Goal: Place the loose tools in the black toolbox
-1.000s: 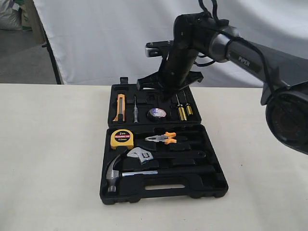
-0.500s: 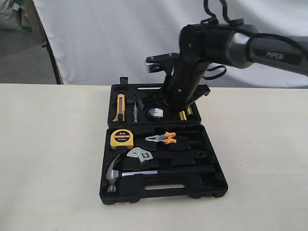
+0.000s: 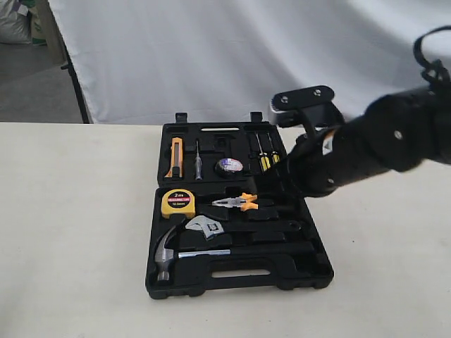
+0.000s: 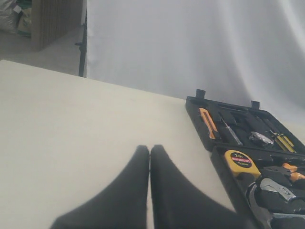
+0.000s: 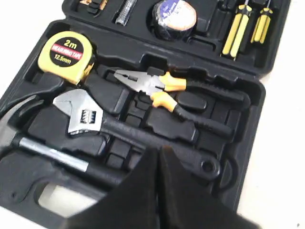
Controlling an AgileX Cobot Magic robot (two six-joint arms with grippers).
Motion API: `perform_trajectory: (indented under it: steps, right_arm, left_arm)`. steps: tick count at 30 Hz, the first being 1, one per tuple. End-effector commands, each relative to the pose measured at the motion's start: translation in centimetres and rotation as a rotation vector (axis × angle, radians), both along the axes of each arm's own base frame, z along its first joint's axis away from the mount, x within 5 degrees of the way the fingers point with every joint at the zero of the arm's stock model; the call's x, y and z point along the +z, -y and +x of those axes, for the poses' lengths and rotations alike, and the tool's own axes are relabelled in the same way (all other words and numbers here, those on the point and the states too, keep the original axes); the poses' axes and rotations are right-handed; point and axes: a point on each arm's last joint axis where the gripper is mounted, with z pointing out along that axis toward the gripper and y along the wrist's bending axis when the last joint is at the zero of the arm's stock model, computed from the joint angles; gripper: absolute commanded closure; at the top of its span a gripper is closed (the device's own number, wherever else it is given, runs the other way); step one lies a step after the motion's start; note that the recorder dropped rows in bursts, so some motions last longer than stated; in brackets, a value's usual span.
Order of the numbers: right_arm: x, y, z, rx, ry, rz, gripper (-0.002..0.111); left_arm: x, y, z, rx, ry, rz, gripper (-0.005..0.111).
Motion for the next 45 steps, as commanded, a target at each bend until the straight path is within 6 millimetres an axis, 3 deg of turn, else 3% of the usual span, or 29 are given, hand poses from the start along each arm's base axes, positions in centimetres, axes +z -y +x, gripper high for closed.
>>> perform_trajectory:
  steps: [1,6,15,21,30,32,34,45]
  right_arm:
    - [-0.3,2.1,-2.6,-0.064,0.074,0.125,0.109]
    - [-0.9,5.0,-6.4,-0.208,0.119,0.319,0.109]
    - [-0.9,9.5,-12.6,-0.29,0.127,0.469,0.109]
    - [-2.0,11.6,-15.8,-0.298,0.119,0.513,0.109]
    - [-4.4,13.5,-18.1,-0.26,0.23,0.519,0.109]
    - [-3.4,13.8,-18.0,-0.216,0.413,0.578,0.109]
    - [-3.1,13.5,-18.5,-0.065,0.522,0.478,0.109]
    - [-2.9,13.6,-18.6,-0.053,0.545,0.476,0.109]
  left_arm:
    - [0.2,-0.1,-0.1,0.026,0.013,0.002,0.106]
    - [0.2,-0.1,-0.1,0.026,0.013,0.002,0.106]
    - [0.2,-0.1,-0.1,0.026,0.013,0.002,0.106]
    - [0.2,-0.1,-0.1,0.026,0.013,0.002,0.106]
    - [0.2,-0.1,-0.1,0.026,0.013,0.002,0.106]
    - [0.2,-0.1,-0.1,0.026,0.013,0.002,0.106]
    - [0.2,-0.1,-0.1,0.026,0.013,0.002,0.106]
    - [0.2,-0.1,-0.1,0.026,0.013,0.002,0.106]
